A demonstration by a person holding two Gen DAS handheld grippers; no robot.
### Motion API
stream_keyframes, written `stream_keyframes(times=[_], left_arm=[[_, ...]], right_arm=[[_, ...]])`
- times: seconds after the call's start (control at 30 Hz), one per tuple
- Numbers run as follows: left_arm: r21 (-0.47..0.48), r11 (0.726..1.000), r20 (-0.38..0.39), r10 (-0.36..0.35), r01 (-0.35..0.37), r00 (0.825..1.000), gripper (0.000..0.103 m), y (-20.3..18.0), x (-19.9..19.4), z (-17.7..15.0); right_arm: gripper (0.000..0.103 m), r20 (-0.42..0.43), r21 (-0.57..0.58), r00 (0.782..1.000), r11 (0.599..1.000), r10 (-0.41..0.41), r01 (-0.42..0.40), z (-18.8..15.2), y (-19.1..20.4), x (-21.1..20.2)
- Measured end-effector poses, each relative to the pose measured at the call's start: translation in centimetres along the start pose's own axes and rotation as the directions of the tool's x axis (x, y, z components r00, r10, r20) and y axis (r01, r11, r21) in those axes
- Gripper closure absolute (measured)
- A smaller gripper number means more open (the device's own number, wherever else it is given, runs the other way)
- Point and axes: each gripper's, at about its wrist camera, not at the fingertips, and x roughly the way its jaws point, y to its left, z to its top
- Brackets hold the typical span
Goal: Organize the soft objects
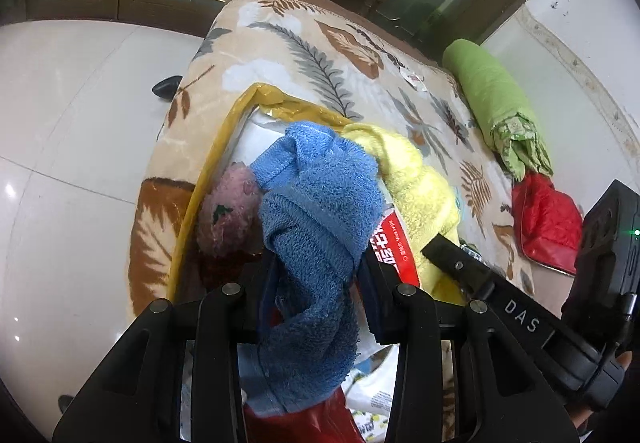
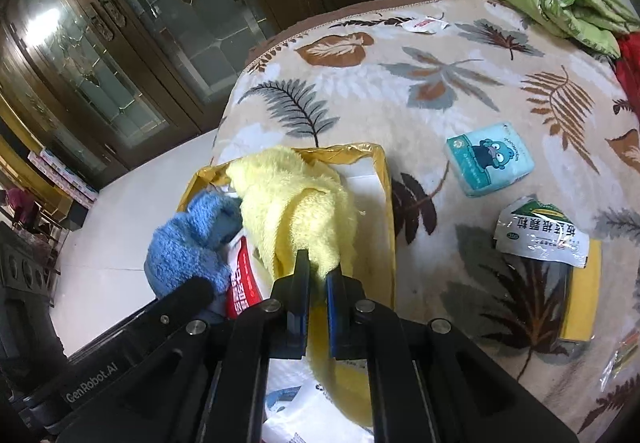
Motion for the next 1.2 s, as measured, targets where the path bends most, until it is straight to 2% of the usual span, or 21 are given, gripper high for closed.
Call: stream_keyframes(times=[0.13,0.23,0.27,0.3,0.37,0.5,0.7,0.97,1.2], left_arm=[[-0.003,1.000,-0.004,-0.005,0.005,1.000,0.062,0.3,1.0,-0.2],[-0.026,0.999,0.010,-0.045,0.045,0.999,0.060,0.6,0.7,-0.2],[-0.031,0.998,0.011,-0.053,0.053,0.999,0.057,0.6,0.6,-0.1],[-0.031,0.997,0.011,-0.064,0.065,0.998,0.046,0.5,0.5,0.0],[-0.022,0.997,0.016,-0.076,0.077,0.997,0.037,0.2,0.1,0.0],[-0.005,0.997,0.026,-0.071,0.071,0.997,0.034,-0.6,-0.6,-0.4],[0.001,0.998,0.054,-0.068,0.068,0.996,0.034,-1.8,-2.2,-1.6],[0.040,0.999,0.078,0.029,-0.032,0.997,0.034,-4.5,-4.8,-4.1],[0.102,0.989,0.118,0.091,-0.103,0.989,0.034,-7.8,-7.3,-6.3]], right_arm=[[0.095,0.005,-0.020,1.000,0.999,-0.026,0.026,-0.1,0.4,0.4],[0.093,0.011,0.002,1.000,1.000,-0.003,0.003,-0.1,-0.2,0.4],[0.093,0.010,0.015,1.000,1.000,0.013,-0.013,-0.1,-0.5,0.4],[0.088,0.011,0.030,0.999,0.999,0.030,-0.031,-0.1,-0.8,0.4],[0.080,0.015,0.051,0.998,0.997,0.064,-0.065,0.0,-1.1,0.1],[0.054,0.050,0.043,0.994,0.994,0.094,-0.096,-0.1,-1.0,-1.4],[0.049,0.075,0.008,0.990,0.993,0.117,-0.117,-0.7,-1.4,-4.0],[0.049,0.059,0.023,0.990,0.991,0.127,-0.129,-2.8,-4.0,-7.4],[0.045,0.071,-0.043,0.989,0.991,0.129,-0.126,-4.7,-4.0,-11.2]])
